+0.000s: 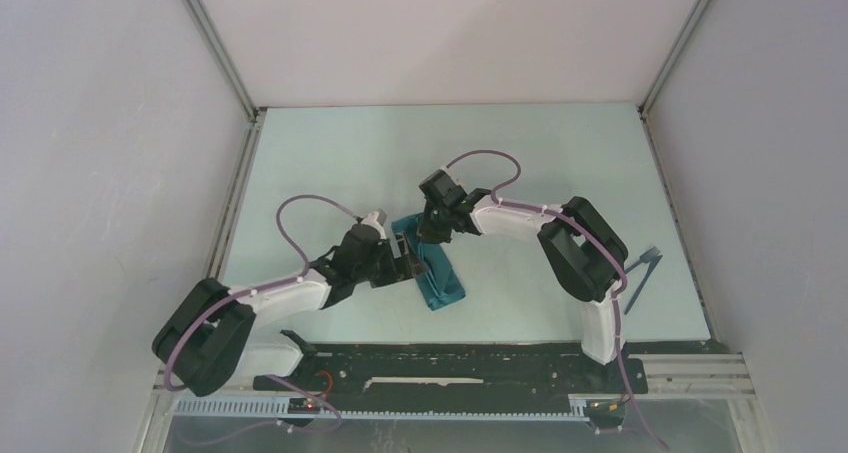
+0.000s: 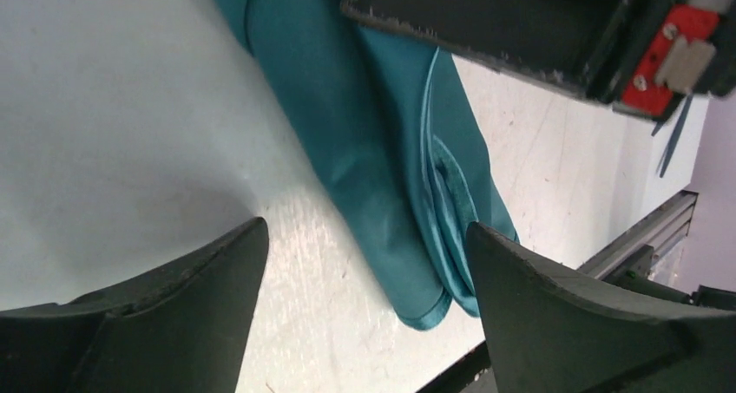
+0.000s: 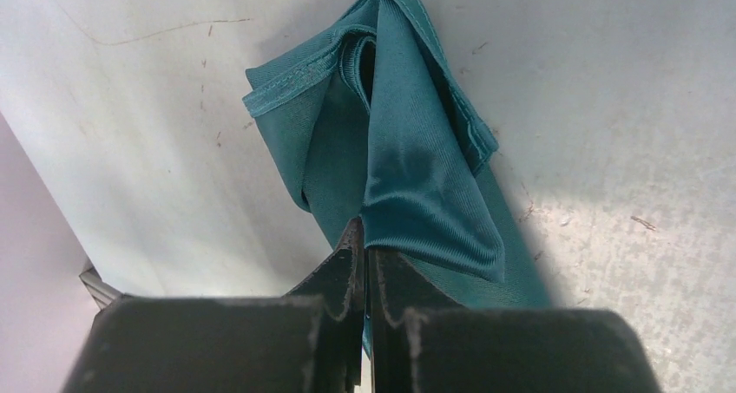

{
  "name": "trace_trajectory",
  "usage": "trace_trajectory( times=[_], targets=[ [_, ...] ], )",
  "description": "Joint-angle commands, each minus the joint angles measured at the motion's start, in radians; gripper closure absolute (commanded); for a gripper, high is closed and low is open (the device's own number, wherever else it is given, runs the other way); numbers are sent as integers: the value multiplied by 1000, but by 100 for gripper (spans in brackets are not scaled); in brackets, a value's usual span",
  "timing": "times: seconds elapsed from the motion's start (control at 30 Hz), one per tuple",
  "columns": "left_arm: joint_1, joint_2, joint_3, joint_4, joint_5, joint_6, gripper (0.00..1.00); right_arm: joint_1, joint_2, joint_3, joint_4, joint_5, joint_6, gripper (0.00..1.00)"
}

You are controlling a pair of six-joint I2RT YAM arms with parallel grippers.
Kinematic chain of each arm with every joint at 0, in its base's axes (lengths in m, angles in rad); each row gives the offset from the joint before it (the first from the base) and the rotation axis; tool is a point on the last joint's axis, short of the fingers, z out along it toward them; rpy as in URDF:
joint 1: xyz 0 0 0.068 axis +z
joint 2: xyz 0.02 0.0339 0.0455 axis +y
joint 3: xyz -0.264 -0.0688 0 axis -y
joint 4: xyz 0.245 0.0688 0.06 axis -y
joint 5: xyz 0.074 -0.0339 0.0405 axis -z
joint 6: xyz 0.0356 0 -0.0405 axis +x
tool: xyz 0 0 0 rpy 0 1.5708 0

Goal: Fold the napkin into a case and place the utensils inside
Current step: Fold the 2/3-rectangle-folded napkin at the center of the board.

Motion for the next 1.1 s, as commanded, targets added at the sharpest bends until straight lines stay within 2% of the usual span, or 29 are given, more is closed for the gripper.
trace_trajectory(
  times=[0.0,0.17,0.37,0.6,0.73,0.83,0.97,1.07],
  targets=[
    [5,67,44,50,-34,55,6,8,-15,35,8,-26,12,100],
    [1,106,70,69,-89,70,3,7,-8,36,6,-49,29,100],
    [-4,192,101,86,-146,30,3,19,1,38,21,-49,53,100],
    [-7,196,84,28,-279,-30,24,32,4,43,10,-30,69,100],
    [-5,207,73,9,-289,-35,35,34,9,47,16,-46,56,100],
    [-5,230,64,8,-290,-36,39,32,2,46,13,-53,29,91],
    [-2,257,58,8,-288,-40,43,26,-9,46,11,-66,20,88],
    [3,255,45,10,-290,-49,48,17,-21,46,10,-83,5,82]
  ],
)
